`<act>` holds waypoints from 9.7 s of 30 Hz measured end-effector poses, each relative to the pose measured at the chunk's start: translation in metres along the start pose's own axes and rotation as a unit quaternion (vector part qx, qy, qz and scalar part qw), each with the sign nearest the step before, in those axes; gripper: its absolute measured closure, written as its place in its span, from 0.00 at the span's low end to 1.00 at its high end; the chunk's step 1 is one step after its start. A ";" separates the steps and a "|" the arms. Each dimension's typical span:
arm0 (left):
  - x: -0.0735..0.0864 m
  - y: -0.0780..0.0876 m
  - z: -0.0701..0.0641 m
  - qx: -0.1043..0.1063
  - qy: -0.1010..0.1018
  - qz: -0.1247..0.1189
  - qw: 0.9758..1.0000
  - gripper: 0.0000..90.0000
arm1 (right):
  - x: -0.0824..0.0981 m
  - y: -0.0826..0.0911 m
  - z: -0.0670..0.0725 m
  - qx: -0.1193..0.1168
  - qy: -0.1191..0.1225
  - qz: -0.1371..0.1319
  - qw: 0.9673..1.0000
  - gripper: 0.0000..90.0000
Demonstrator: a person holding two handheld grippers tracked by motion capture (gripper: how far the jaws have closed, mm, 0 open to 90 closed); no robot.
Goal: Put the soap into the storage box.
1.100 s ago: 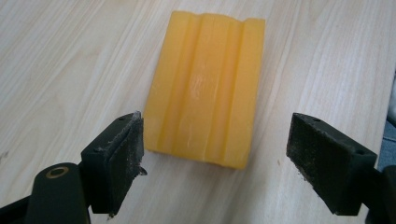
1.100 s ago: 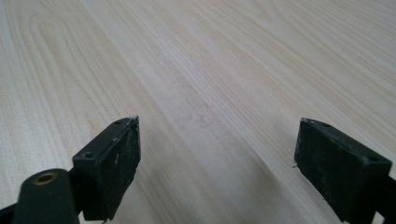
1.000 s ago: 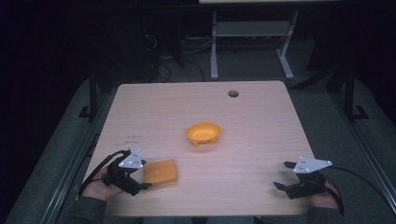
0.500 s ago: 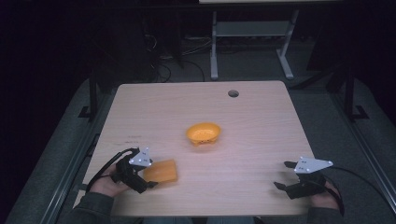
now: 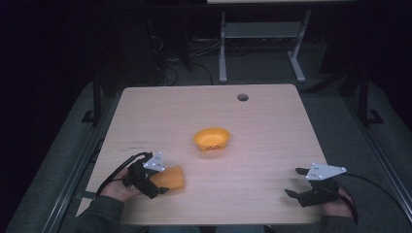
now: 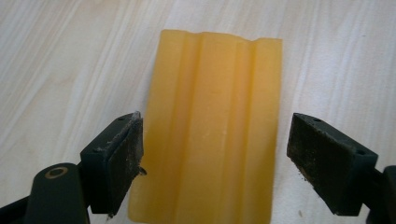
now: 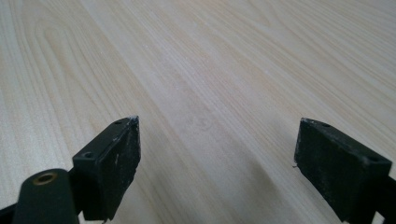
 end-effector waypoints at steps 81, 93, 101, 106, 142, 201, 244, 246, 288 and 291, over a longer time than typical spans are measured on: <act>-0.034 0.000 0.027 0.042 -0.023 0.004 0.999 0.23 | 0.002 -0.001 -0.003 -0.006 -0.005 -0.004 1.000 0.16; -0.044 0.003 0.036 0.037 -0.027 0.002 0.999 0.23 | 0.003 0.001 -0.003 -0.005 -0.008 -0.006 1.000 0.16; -0.052 0.005 0.045 0.034 -0.028 0.001 0.999 0.23 | 0.003 0.002 -0.004 -0.004 -0.007 -0.009 1.000 0.16; -0.058 0.004 0.047 0.036 -0.025 0.004 0.999 0.23 | 0.002 0.001 -0.003 -0.006 -0.006 -0.008 1.000 0.16; -0.098 0.003 0.070 0.027 -0.042 0.002 0.999 0.23 | 0.004 0.004 -0.004 -0.003 -0.009 -0.014 1.000 0.16; -0.160 -0.030 0.100 0.047 -0.075 -0.001 0.996 0.23 | 0.006 0.010 -0.005 0.002 -0.011 -0.023 1.000 0.16; -0.178 -0.072 0.112 0.094 -0.095 0.010 0.991 0.23 | 0.006 0.012 -0.006 0.003 -0.005 -0.026 1.000 0.16; -0.178 -0.072 0.112 0.094 -0.095 0.010 0.991 0.23 | 0.005 0.012 -0.005 0.001 -0.007 -0.028 1.000 0.16; -0.179 -0.055 0.110 0.071 -0.093 0.000 0.993 0.22 | 0.005 0.009 -0.004 -0.003 -0.003 -0.023 1.000 0.16; -0.179 -0.052 0.110 0.069 -0.090 -0.002 0.994 0.21 | 0.005 0.010 -0.005 -0.002 -0.006 -0.025 1.000 0.16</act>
Point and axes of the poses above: each handheld gripper's, and its own axes: y roughly backward along the jaws, x roughly out of its underside, z roughly to its left, the point moved 2 cm from there along -y, roughly forward along the jaws, and after that the axes turned 3 degrees about -y, right-handed, at the moved point
